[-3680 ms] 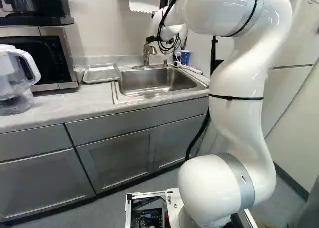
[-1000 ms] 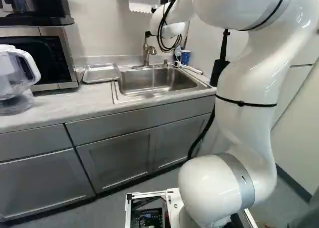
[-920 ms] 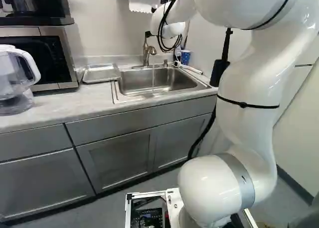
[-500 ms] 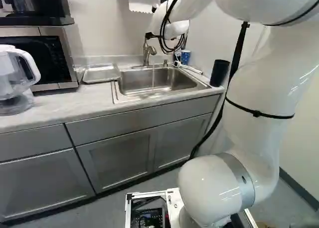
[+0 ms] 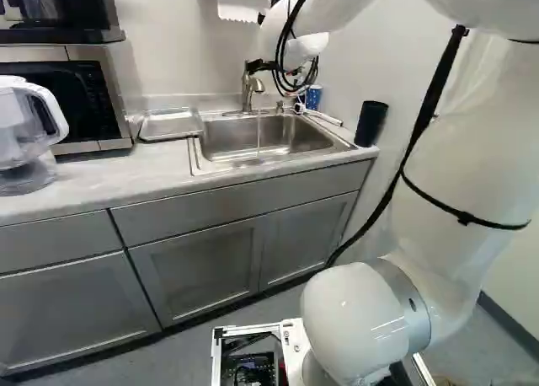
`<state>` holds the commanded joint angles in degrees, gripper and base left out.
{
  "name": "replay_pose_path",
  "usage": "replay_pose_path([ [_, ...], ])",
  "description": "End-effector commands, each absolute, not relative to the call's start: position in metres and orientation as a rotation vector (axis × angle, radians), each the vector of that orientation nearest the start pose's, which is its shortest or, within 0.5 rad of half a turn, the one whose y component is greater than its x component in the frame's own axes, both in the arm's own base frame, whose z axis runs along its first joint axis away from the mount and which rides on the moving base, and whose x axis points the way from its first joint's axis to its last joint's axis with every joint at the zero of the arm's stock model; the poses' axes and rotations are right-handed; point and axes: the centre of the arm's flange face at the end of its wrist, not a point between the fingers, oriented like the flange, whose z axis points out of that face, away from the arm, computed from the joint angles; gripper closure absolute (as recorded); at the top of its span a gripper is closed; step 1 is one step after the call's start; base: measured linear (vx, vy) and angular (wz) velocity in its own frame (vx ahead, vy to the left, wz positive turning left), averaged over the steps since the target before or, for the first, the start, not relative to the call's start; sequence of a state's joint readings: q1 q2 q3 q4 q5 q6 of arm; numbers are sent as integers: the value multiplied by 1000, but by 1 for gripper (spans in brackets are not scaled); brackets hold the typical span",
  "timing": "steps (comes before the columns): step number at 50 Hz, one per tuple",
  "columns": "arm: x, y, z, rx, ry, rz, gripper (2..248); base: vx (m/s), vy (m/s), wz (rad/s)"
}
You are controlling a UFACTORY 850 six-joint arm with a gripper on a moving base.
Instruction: Rinse the cup and place it in the tray
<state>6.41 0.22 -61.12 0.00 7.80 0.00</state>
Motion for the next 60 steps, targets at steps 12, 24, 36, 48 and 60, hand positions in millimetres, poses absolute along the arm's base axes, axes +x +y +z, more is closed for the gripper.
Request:
replay_pose_path([
  [12,505,57,645,-2574,-145,-1685,3,0,0,0],
  [24,488,54,641,-2616,-143,-1627,3,0,0,0],
  [36,473,48,636,-2659,-134,-1570,3,0,0,0],
  [48,459,40,632,-2702,-117,-1513,3,0,0,0],
  [60,445,32,628,-2744,-98,-1457,3,0,0,0],
])
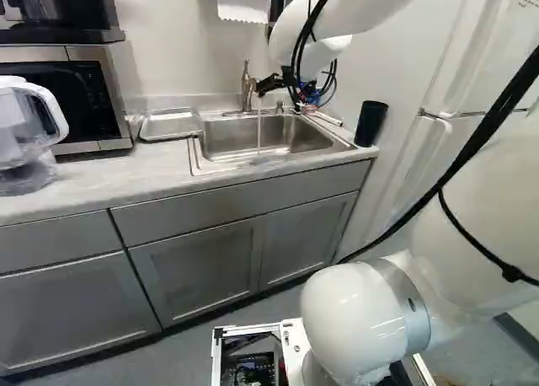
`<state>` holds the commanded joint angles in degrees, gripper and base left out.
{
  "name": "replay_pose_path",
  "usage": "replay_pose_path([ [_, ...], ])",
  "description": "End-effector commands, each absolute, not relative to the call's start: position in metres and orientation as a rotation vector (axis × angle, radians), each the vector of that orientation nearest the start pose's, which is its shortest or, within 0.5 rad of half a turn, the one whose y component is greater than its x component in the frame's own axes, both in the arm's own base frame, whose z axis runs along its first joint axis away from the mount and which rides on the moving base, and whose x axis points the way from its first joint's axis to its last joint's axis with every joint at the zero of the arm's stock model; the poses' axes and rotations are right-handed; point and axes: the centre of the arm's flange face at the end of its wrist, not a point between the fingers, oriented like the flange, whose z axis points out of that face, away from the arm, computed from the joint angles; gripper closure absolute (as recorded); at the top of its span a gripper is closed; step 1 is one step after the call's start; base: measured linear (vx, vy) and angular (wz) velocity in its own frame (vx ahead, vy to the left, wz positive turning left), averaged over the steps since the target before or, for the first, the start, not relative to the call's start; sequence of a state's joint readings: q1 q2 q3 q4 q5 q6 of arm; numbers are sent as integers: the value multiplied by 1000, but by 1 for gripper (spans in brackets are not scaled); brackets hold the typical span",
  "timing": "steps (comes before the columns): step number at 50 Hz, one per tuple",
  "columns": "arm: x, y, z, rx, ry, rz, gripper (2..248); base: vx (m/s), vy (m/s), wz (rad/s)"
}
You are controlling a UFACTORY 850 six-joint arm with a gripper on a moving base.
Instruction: Rinse the cup and place it in the tray
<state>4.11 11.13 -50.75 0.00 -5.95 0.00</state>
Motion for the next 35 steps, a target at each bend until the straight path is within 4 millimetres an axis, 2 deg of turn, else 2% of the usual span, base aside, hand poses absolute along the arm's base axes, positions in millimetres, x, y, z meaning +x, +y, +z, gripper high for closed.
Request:
replay_pose_path([
  [9,437,27,626,-2757,-84,-1444,3,0,0,0],
  [35,437,26,626,-2758,-83,-1444,3,0,0,0],
])
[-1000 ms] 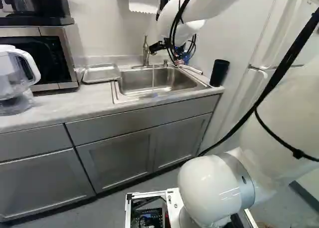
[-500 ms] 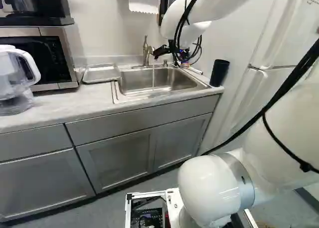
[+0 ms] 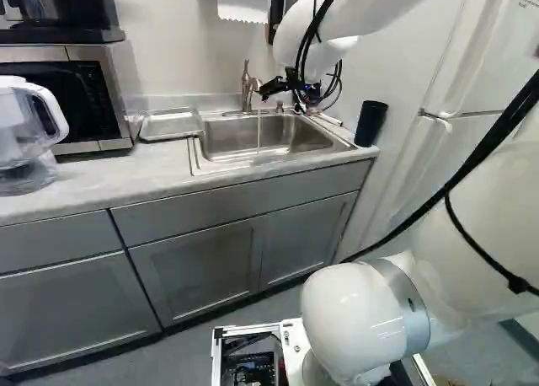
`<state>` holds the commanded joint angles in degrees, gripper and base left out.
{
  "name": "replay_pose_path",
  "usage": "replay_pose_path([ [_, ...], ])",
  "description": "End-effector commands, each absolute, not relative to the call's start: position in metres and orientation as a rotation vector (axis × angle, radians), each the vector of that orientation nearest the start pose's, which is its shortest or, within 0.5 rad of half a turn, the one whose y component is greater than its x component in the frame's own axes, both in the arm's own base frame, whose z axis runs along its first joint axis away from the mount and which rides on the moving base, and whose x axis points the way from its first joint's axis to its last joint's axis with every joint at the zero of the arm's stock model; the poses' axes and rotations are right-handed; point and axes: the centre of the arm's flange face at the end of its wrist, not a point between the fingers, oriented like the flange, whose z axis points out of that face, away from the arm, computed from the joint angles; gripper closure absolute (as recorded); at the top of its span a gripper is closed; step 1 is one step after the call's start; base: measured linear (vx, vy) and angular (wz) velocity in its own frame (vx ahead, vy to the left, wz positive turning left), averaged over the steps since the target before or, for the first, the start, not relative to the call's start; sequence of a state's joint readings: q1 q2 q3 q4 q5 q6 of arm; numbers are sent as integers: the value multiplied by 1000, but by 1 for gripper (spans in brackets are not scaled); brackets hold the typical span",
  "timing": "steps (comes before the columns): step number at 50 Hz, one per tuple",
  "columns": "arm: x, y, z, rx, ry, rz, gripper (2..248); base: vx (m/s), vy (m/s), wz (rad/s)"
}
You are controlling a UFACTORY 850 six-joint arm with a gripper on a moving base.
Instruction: Rinse the cup and place it in the tray
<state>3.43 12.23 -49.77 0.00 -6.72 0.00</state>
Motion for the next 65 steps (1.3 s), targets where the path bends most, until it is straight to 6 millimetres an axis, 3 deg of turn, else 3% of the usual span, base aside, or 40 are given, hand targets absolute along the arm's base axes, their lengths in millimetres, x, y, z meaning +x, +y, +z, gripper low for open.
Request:
replay_pose_path([
  [22,438,6,627,-2773,-20,-1461,3,0,0,0],
  [40,450,-9,627,-2761,28,-1519,3,0,0,0],
  [65,461,-12,610,-2710,39,-1612,3,0,0,0],
])
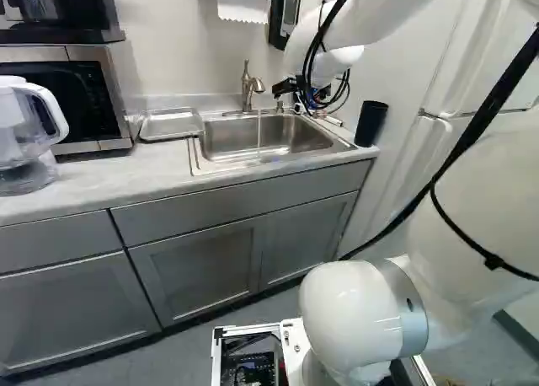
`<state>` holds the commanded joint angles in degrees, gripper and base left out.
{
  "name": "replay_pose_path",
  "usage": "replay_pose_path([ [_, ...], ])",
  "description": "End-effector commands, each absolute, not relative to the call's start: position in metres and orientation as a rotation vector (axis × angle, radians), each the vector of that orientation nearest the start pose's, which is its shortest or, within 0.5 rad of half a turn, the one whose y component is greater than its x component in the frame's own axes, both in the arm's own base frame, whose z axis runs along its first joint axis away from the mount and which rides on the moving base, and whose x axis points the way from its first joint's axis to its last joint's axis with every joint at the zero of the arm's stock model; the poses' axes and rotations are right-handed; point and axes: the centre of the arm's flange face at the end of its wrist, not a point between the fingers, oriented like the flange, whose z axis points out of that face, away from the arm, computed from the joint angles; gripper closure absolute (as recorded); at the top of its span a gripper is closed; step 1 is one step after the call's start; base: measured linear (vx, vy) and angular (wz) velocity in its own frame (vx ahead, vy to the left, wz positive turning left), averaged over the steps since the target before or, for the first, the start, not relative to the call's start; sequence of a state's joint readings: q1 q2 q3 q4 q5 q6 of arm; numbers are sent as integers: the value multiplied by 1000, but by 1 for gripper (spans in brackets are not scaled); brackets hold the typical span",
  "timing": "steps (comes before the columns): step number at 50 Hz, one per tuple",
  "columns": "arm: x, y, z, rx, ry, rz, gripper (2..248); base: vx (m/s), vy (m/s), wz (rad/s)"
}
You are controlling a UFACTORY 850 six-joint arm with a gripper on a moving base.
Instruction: Rinse the cup and place it in the tray
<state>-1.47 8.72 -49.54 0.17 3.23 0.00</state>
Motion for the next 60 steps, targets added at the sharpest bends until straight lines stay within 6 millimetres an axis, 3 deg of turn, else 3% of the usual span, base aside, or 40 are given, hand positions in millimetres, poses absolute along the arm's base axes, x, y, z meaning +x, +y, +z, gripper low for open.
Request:
replay_pose_path([
  [38,456,-25,574,-2646,316,-1586,3,0,0,0],
  [60,437,-41,555,-2601,548,-1542,3,0,0,0],
])
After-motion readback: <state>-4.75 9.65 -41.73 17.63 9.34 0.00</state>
